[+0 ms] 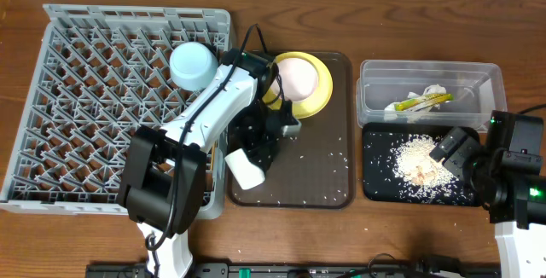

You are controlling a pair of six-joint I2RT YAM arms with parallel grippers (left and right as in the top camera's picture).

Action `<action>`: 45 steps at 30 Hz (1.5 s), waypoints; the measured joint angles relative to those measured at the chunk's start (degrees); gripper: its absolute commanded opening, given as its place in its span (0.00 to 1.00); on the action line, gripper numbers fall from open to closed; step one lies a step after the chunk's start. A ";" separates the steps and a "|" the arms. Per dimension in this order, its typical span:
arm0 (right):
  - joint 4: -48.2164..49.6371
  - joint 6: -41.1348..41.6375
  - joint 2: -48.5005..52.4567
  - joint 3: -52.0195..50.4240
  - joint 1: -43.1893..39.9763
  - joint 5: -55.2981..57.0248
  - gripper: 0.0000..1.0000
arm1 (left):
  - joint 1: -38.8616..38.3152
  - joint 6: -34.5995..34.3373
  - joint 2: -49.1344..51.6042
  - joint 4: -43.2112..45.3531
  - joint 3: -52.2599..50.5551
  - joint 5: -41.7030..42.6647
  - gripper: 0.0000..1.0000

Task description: Sort waste into correct bins and load items into the dishwasher

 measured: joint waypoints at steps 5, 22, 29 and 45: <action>0.00 0.00 0.00 0.00 0.00 0.02 0.99 | -0.04 -6.27 -0.02 4.94 0.00 -6.21 0.66; -0.02 0.00 0.00 0.00 0.00 0.00 0.99 | -0.07 -13.73 -0.02 4.66 -0.04 1.60 0.66; -0.02 0.00 0.00 0.00 0.00 0.00 0.99 | -0.15 -17.64 -0.04 9.90 -3.30 5.75 0.66; -0.02 0.00 0.00 0.00 0.00 0.00 0.99 | -0.15 -24.68 -0.11 8.70 -4.81 7.10 0.71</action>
